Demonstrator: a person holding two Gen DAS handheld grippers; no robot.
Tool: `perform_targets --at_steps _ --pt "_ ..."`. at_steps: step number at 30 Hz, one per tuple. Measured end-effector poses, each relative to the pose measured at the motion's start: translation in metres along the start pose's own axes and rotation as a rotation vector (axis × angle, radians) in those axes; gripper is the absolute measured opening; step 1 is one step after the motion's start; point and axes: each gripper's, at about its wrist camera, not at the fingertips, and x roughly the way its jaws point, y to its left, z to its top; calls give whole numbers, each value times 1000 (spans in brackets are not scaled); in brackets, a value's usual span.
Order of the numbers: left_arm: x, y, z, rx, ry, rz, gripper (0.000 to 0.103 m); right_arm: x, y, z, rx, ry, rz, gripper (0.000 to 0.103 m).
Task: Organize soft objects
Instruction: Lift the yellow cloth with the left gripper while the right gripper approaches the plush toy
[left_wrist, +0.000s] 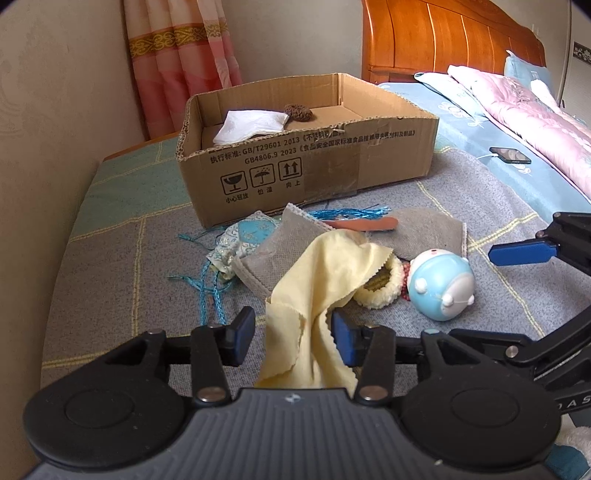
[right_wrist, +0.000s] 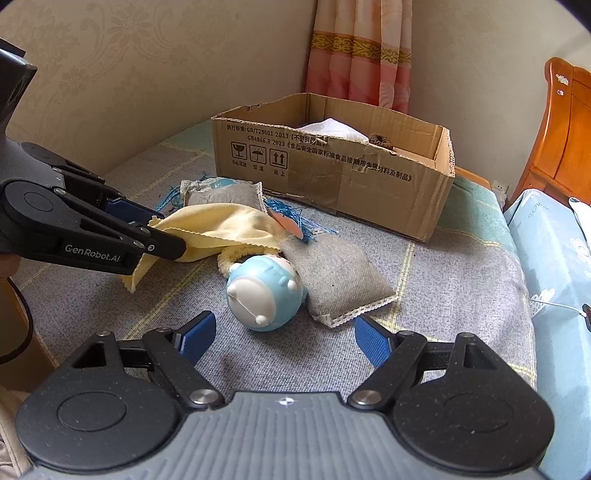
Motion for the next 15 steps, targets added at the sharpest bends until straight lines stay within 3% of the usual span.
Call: perform_targets --at_steps 5,8,10,12,15 --pt "7 -2 2 1 11 -17 52 1 1 0 0 1 -1 86" --pt "12 -2 1 -5 30 -22 46 1 1 0 -2 0 -3 86" --pt "13 -1 1 -18 32 -35 37 1 1 0 -2 1 -1 86" --pt "11 0 1 -17 30 -24 19 1 0 0 1 2 0 86" --pt "7 3 2 -31 26 -41 7 2 0 0 2 3 4 86"
